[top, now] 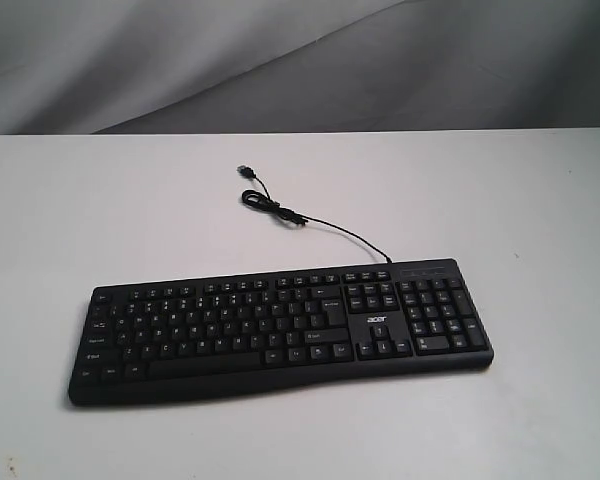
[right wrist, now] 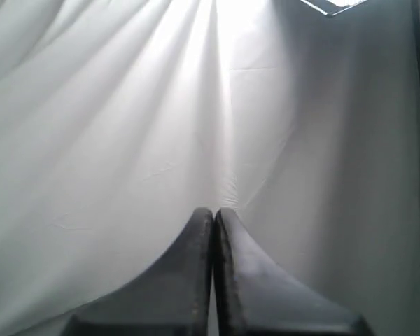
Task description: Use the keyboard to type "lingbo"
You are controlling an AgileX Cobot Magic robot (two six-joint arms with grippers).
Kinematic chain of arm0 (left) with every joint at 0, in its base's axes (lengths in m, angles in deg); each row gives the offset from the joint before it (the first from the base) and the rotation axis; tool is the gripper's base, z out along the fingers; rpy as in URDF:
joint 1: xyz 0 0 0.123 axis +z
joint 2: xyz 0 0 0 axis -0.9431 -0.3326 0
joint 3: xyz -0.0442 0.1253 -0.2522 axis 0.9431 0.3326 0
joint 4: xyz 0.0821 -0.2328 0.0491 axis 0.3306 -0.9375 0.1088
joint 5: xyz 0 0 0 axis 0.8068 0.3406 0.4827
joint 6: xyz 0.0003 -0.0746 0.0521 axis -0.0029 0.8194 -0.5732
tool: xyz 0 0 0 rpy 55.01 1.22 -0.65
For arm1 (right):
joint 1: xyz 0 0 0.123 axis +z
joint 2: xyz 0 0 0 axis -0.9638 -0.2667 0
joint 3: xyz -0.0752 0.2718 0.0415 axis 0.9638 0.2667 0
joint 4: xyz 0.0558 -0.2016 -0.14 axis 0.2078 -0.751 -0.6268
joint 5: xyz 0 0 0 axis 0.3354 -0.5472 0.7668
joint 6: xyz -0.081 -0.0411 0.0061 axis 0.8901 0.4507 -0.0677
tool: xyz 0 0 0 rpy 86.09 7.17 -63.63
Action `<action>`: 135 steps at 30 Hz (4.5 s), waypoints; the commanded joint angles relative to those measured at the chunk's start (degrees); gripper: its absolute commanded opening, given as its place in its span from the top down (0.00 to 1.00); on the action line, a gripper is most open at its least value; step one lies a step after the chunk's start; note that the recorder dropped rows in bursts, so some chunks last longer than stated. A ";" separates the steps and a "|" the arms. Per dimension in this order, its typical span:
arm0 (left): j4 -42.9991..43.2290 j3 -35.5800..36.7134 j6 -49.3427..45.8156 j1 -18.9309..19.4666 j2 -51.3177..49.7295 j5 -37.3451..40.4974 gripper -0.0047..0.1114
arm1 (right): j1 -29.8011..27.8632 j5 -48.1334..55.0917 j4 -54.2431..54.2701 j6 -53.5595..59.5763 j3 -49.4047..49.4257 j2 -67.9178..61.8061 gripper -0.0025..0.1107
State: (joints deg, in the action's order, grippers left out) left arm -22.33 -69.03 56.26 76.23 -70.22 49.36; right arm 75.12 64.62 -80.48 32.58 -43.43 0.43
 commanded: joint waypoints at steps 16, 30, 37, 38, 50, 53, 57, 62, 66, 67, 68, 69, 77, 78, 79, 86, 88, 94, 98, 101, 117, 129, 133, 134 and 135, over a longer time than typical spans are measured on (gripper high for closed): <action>-0.01 0.28 0.12 0.06 0.21 -0.63 0.96 | -0.48 -4.08 -9.45 -26.67 -19.97 -16.85 0.98; -0.01 0.28 0.12 0.06 0.21 -0.63 0.96 | -0.48 23.75 -73.97 -54.28 -51.90 -71.95 0.98; -0.01 0.28 0.12 0.06 0.21 -0.63 0.96 | 2.26 36.24 -62.04 -47.83 -54.40 -86.97 0.98; -0.01 0.28 0.12 0.06 0.21 -0.63 0.96 | 3.54 38.33 -61.42 -45.63 -55.31 -88.53 0.98; -0.01 0.28 0.12 0.06 0.21 -0.63 0.96 | 18.91 55.47 32.71 53.33 -76.11 -100.24 0.98; -0.01 0.28 0.12 0.06 0.21 -0.63 0.96 | 19.31 65.89 50.86 74.41 -76.27 -100.38 0.98; -0.01 0.28 0.12 0.06 0.21 -0.63 0.96 | 23.76 70.80 53.50 80.91 -76.14 -102.97 0.98; -0.01 0.28 0.12 0.06 0.21 -0.63 0.96 | 30.00 67.53 53.42 83.60 -76.14 -109.73 0.98; -0.01 0.28 0.12 0.06 0.21 -0.63 0.96 | 32.61 59.81 51.39 83.71 -76.25 -114.17 0.98; -0.01 0.28 0.12 0.06 0.21 -0.63 0.96 | 32.72 57.90 50.64 83.25 -76.25 -114.88 0.98; -0.01 0.28 0.12 0.06 0.21 -0.63 0.96 | 32.72 56.92 49.83 82.48 -76.25 -115.47 0.98; -0.01 0.28 0.12 0.06 0.21 -0.63 0.96 | 32.72 56.92 49.32 81.86 -76.25 -116.01 0.98; -0.01 0.28 0.12 0.06 0.21 -0.63 0.96 | 32.73 57.40 46.71 80.05 -76.25 -117.12 0.98; -0.01 0.28 0.12 0.06 0.21 -0.63 0.96 | 32.73 57.40 46.71 80.05 -76.25 -117.44 0.98; -0.01 0.28 0.12 0.06 0.21 -0.63 0.96 | 32.85 57.40 46.71 80.05 -76.25 -117.67 0.98; -0.01 0.28 0.12 0.06 0.21 -0.63 0.96 | 33.15 56.83 46.23 80.05 -76.25 -119.39 0.98; -0.01 0.28 0.12 0.06 0.21 -0.63 0.96 | 33.38 56.93 45.93 80.05 -76.25 -119.39 0.98; -0.01 0.28 0.12 0.06 0.21 -0.63 0.96 | 33.48 57.15 44.49 80.05 -76.25 -119.54 0.98; -0.01 0.28 0.12 0.06 0.21 -0.63 0.96 | 33.48 56.95 44.35 80.37 -76.25 -120.22 0.98; -0.01 0.28 0.12 0.06 0.21 -0.63 0.96 | 33.48 56.94 44.35 80.50 -76.25 -120.31 0.98; -0.01 0.28 0.12 0.06 0.21 -0.63 0.96 | 33.48 55.45 44.37 80.95 -76.25 -120.21 0.98; -0.01 0.28 0.12 0.06 0.21 -0.63 0.96 | 33.48 55.18 44.27 81.34 -76.25 -121.18 0.98; -0.01 0.28 0.12 0.06 0.21 -0.63 0.96 | 33.48 55.20 44.81 81.56 -76.25 -121.18 0.98; -0.01 0.28 0.12 0.06 0.21 -0.63 0.96 | 33.48 55.20 44.81 81.56 -76.25 -121.18 0.98; -0.01 0.28 0.12 0.06 0.21 -0.63 0.96 | 33.48 55.20 44.81 81.56 -76.25 -121.18 0.98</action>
State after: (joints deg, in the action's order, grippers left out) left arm -22.33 -69.03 56.26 76.23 -70.22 49.36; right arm 108.52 120.17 -36.08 113.57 -119.39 -120.77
